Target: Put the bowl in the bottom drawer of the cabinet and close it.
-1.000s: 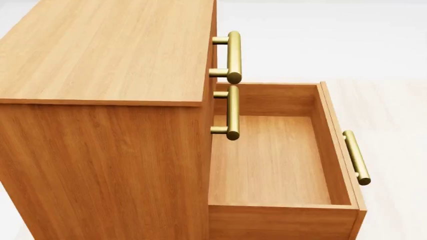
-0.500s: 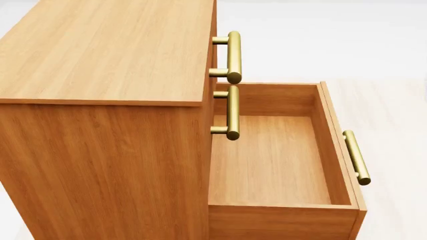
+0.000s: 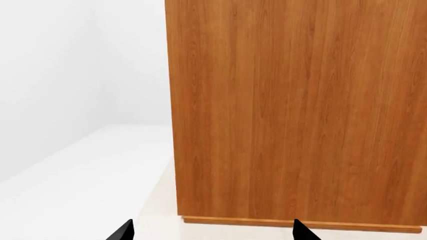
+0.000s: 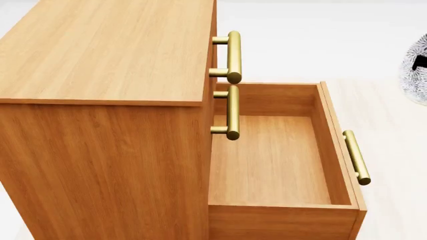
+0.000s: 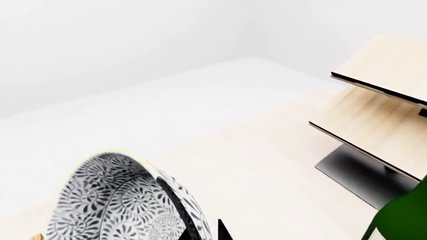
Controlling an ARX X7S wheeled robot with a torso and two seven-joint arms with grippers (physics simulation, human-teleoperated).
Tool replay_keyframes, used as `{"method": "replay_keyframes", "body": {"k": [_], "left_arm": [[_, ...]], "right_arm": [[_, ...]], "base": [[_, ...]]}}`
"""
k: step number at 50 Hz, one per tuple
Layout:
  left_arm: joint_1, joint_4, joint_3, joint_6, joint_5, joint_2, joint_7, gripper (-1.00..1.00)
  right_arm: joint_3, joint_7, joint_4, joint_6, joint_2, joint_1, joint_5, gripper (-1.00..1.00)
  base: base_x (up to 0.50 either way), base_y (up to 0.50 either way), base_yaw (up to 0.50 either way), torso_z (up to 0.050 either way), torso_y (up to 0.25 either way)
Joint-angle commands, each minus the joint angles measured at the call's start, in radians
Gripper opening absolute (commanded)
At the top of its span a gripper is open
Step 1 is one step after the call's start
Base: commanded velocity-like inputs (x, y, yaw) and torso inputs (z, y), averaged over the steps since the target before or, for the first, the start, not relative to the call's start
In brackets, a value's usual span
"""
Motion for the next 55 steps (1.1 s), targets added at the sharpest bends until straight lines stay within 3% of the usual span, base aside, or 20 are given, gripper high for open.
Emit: {"method": "replay_keyframes", "body": {"k": [1,31,55], "left_arm": [[-0.002,-0.001,0.002,0.001,-0.003,-0.002,-0.001,1.0],[-0.006,-0.011,0.009,0.006,0.002,-0.004,-0.007,1.0],[-0.008,-0.011,0.013,0.007,0.0,-0.007,-0.012,1.0]], "right_arm": [[-0.024,-0.028,0.097,-0.049,-0.025,0.056,-0.02,-1.0],[-0.083,-0.121,0.501,-0.26,-0.112,0.208,-0.069,-1.0],[-0.111,-0.17,0.628,-0.333,-0.167,0.245,-0.089,-1.0]], "base": [[0.0,0.0,0.0,0.0,0.0],[0.0,0.0,0.0,0.0,0.001],[0.0,0.0,0.0,0.0,0.0]]}}
